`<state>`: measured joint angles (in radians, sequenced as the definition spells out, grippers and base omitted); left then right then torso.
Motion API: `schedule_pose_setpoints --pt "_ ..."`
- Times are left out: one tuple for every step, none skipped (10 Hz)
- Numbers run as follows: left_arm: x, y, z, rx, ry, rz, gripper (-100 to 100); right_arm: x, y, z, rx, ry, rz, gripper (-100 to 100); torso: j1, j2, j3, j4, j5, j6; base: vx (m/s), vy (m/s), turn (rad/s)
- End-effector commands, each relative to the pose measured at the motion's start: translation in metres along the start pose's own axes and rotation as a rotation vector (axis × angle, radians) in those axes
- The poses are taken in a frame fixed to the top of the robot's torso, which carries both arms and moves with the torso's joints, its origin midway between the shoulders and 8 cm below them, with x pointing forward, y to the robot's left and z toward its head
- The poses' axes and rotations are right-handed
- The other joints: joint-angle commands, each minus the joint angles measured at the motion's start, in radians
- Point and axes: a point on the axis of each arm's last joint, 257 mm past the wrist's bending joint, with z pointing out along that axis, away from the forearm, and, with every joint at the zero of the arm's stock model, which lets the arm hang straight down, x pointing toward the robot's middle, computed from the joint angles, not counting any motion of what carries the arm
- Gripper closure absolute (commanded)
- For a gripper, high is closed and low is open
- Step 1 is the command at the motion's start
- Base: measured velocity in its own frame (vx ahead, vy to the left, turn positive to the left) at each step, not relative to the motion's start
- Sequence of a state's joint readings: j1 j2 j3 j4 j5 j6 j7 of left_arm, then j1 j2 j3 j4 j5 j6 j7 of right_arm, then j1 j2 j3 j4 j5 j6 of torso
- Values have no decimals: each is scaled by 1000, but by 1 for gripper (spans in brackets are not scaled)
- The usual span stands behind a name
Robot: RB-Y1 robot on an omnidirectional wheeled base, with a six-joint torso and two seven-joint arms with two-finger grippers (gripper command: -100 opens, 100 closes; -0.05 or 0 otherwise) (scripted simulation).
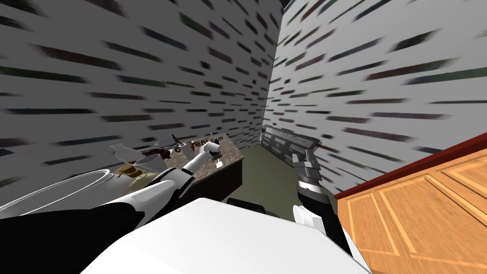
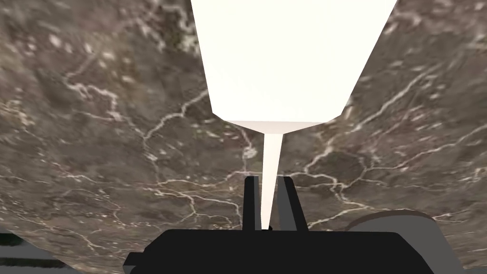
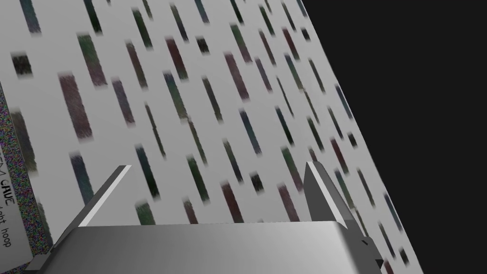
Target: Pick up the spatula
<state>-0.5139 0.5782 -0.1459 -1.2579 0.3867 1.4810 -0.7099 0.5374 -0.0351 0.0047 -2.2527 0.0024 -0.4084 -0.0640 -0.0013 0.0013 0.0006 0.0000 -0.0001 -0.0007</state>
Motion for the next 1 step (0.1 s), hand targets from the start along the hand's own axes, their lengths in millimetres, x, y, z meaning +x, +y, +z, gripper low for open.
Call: schedule_pose_setpoints --pt "0 0 0 0 0 0 0 0 0 0 0 0 0 0 0 0 0 0 0 0 0 0 0"
